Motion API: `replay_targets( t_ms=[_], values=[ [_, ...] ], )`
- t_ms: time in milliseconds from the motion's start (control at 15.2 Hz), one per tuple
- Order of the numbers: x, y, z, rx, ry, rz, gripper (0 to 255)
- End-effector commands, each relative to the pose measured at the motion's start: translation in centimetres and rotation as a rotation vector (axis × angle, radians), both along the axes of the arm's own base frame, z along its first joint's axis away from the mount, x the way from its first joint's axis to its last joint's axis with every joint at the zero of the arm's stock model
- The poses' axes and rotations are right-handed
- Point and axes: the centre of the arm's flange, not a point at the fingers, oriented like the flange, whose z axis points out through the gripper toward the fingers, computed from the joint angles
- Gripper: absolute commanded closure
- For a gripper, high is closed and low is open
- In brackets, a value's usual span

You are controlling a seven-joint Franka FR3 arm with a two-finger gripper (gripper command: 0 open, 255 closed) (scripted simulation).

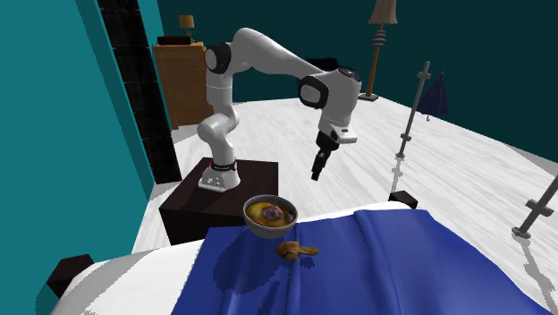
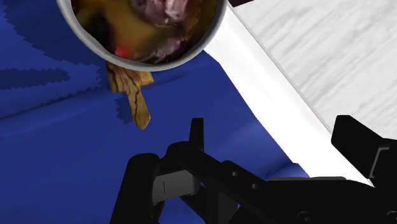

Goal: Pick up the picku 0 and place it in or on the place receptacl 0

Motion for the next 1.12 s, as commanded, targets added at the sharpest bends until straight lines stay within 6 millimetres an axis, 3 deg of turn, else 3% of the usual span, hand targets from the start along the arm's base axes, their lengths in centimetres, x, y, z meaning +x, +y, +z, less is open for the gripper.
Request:
replay_targets(
  t_ms=[0, 792, 1056],
  values=[
    [0.8, -2.4, -0.7, -0.005, 0.009, -0.019, 0],
    [4.2, -17.1, -5.7, -0.033, 0.064, -0.137, 0],
    [3.8, -17.0, -7.7, -0.033, 0.064, -0.137, 0]
  ],
)
